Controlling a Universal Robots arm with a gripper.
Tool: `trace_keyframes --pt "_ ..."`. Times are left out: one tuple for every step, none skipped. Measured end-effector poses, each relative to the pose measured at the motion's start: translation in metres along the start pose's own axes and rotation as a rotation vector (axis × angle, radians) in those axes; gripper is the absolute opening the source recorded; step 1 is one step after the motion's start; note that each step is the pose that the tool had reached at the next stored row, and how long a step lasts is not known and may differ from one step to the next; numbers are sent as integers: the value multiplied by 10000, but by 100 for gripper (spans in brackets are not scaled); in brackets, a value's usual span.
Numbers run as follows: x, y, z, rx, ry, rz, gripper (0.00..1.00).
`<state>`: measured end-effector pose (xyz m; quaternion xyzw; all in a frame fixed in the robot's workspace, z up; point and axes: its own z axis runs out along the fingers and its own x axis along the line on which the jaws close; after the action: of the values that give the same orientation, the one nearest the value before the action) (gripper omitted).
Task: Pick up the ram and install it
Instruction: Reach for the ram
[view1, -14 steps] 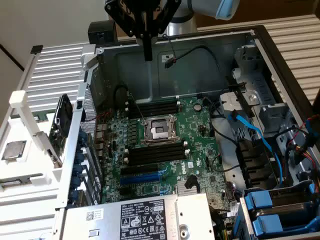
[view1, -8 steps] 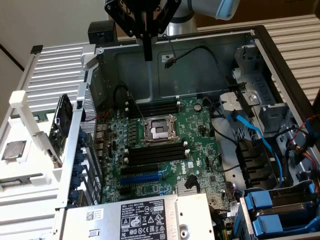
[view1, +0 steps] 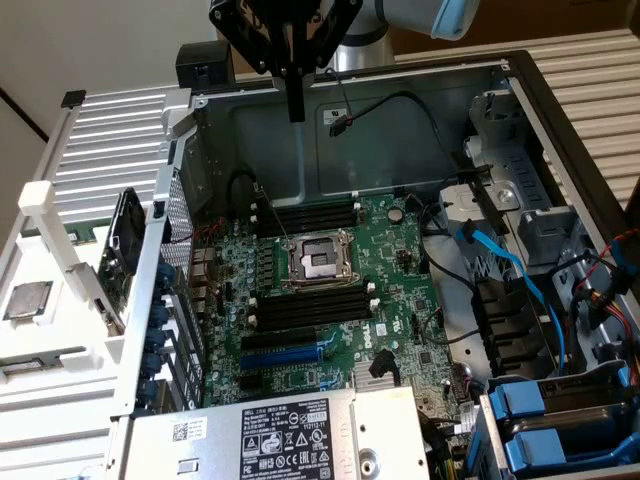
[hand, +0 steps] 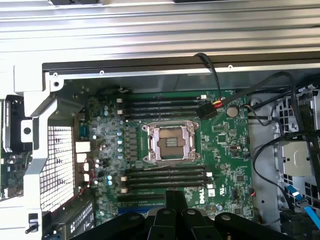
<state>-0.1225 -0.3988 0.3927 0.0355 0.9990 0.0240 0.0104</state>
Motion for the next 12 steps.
trace_keyframes --pt "13 -1 0 0 -2 -1 11" --pt "33 -2 -1 -1 -5 -2 11" --pt "63 -4 -1 -1 -11 -2 11" --pt "99 -7 -2 -2 -18 -2 11" --pt "137 -10 -2 -3 -25 -2 11" --pt "229 -16 -4 -4 -38 -4 11" --pt "273 -20 -5 -4 -44 -4 11" --pt "313 -22 -6 -5 -47 -4 11" --pt "408 -29 -8 -5 -57 -5 11" --pt "499 -35 -11 -6 -66 -5 11" --pt "544 -39 -12 -6 -69 -6 11" --pt "590 -42 -13 -6 -73 -5 11"
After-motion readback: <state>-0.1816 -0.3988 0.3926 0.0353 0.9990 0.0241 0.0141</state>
